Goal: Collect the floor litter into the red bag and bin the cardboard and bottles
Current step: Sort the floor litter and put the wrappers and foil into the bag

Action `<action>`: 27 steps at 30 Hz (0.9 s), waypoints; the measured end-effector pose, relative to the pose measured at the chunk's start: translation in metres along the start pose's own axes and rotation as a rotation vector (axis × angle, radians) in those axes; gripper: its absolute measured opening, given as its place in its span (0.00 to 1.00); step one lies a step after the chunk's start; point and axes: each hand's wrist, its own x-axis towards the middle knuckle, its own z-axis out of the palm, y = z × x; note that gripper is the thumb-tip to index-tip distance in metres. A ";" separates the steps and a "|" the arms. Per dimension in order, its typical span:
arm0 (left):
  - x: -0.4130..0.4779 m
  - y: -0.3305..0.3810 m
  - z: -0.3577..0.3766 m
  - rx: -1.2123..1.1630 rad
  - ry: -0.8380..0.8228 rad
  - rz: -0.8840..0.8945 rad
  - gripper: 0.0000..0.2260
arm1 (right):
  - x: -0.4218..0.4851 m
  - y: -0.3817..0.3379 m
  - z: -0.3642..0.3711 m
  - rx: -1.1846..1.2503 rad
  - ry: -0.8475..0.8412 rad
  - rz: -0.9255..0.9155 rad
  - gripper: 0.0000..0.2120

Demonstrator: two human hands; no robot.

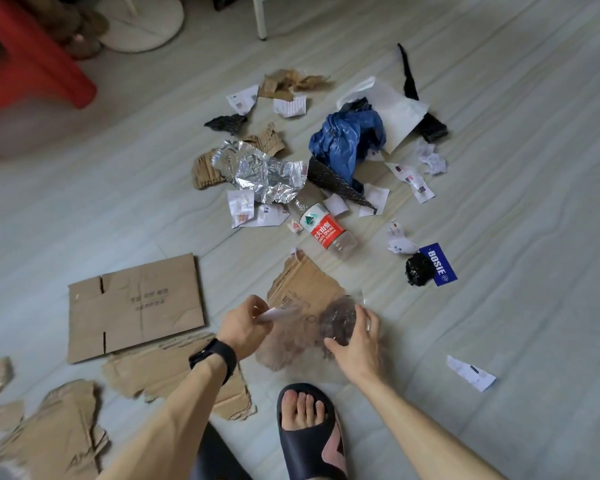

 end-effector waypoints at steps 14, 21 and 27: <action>-0.099 0.038 -0.174 -0.238 0.185 0.167 0.14 | -0.016 -0.103 -0.066 0.626 -0.261 0.056 0.38; -0.203 0.018 -0.255 -0.401 0.286 0.137 0.14 | -0.063 -0.213 -0.096 0.623 -0.448 -0.206 0.41; -0.304 -0.055 -0.301 -0.590 0.515 0.115 0.11 | -0.123 -0.311 -0.089 0.444 -0.418 -0.582 0.03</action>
